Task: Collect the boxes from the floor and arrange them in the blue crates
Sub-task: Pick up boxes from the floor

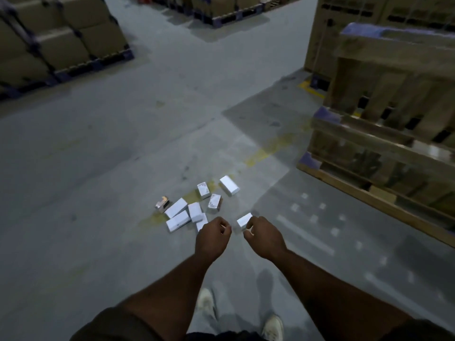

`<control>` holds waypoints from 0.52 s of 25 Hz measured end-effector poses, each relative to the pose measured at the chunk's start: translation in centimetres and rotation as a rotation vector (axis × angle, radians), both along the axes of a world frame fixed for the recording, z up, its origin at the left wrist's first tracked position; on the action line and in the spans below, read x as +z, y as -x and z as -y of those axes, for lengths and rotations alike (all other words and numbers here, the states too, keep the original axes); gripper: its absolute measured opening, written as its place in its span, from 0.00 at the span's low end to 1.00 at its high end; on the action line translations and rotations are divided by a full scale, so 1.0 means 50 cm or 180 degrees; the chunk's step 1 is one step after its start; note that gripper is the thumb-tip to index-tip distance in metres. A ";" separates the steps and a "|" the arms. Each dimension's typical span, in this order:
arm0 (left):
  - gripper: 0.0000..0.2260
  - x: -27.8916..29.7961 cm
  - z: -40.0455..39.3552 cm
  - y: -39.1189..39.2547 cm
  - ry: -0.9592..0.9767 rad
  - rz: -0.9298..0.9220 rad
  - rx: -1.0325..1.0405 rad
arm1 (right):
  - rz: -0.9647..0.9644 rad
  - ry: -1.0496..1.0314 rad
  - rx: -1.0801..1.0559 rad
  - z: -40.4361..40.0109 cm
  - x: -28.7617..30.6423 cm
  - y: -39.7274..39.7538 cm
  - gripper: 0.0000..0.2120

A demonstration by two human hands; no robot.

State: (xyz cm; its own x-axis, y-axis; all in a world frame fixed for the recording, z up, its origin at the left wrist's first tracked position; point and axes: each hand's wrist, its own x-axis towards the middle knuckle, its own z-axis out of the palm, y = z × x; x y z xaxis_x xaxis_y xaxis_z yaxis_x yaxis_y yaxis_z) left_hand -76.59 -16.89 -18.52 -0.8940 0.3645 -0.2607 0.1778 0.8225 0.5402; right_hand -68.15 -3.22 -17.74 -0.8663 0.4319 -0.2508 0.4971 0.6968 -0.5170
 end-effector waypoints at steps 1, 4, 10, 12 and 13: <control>0.07 -0.008 0.014 0.013 -0.0004 0.0012 0.0068 | 0.0037 0.0009 0.0068 0.007 -0.006 0.016 0.12; 0.07 -0.032 0.052 0.060 -0.0032 0.0062 0.0244 | 0.0154 -0.0022 0.0225 0.029 -0.029 0.074 0.12; 0.07 -0.072 0.128 0.214 -0.0106 0.0286 0.0298 | 0.0252 -0.0032 0.0241 0.116 -0.049 0.238 0.14; 0.08 -0.079 0.154 0.279 -0.0128 0.0318 0.0275 | 0.0245 -0.0068 0.0272 0.151 -0.049 0.307 0.15; 0.08 -0.083 0.168 0.316 -0.0132 0.0339 0.0260 | 0.0227 -0.0073 0.0250 0.169 -0.048 0.345 0.15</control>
